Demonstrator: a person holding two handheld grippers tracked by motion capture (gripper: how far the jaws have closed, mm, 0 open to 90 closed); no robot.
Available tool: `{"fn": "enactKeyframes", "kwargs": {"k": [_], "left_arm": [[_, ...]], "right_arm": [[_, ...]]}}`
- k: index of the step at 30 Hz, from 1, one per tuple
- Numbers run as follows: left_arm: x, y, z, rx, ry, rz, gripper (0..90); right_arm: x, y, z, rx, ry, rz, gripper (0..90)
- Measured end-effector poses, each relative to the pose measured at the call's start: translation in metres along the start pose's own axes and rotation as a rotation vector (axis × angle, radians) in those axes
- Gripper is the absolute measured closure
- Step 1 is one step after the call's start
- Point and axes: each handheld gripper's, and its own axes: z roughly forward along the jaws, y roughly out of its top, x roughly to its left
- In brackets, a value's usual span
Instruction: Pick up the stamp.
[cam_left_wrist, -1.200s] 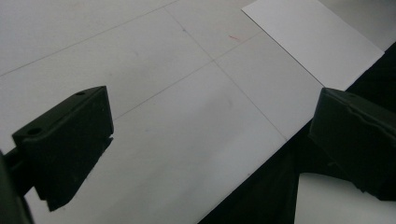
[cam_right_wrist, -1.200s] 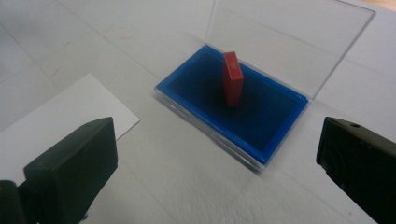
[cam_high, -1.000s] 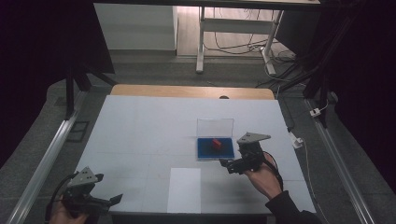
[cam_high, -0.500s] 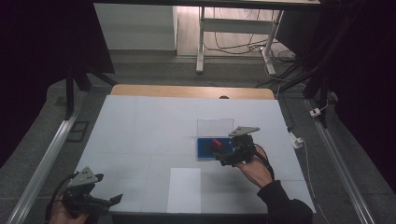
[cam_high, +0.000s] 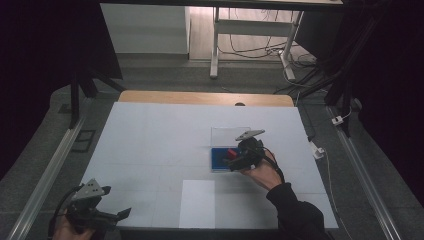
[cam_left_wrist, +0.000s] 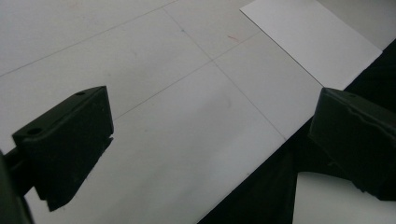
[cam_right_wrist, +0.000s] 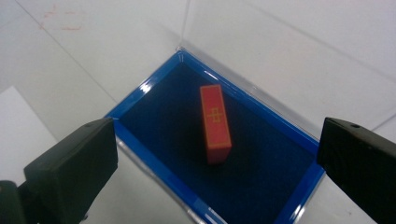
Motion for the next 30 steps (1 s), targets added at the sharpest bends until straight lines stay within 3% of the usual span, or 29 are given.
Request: {"fn": "enactKeyframes", "kwargs": {"k": [4, 12, 17, 21, 30], "left_arm": [[0.0000, 0.0000, 0.0000, 0.000, -0.001, 0.001, 0.0], [-0.0002, 0.0002, 0.0003, 0.004, -0.001, 0.005, 0.0], [-0.0001, 0.0002, 0.0003, 0.004, -0.002, 0.006, 0.0], [-0.0005, 0.0002, 0.0003, 0.004, -0.001, 0.009, 0.0], [-0.0010, 0.0002, 0.0006, 0.004, 0.002, 0.009, 0.0]], "right_arm": [[-0.0006, 0.0021, 0.0031, 0.003, -0.006, -0.009, 1.9], [-0.0067, 0.0056, 0.0054, 0.021, 0.048, -0.034, 47.2], [-0.0101, 0.0064, 0.0049, 0.019, 0.090, -0.027, 63.9], [-0.0094, 0.0077, 0.0040, 0.007, 0.094, -0.043, 77.6], [-0.0080, 0.0088, 0.0024, 0.012, 0.083, -0.052, 79.9]]}}
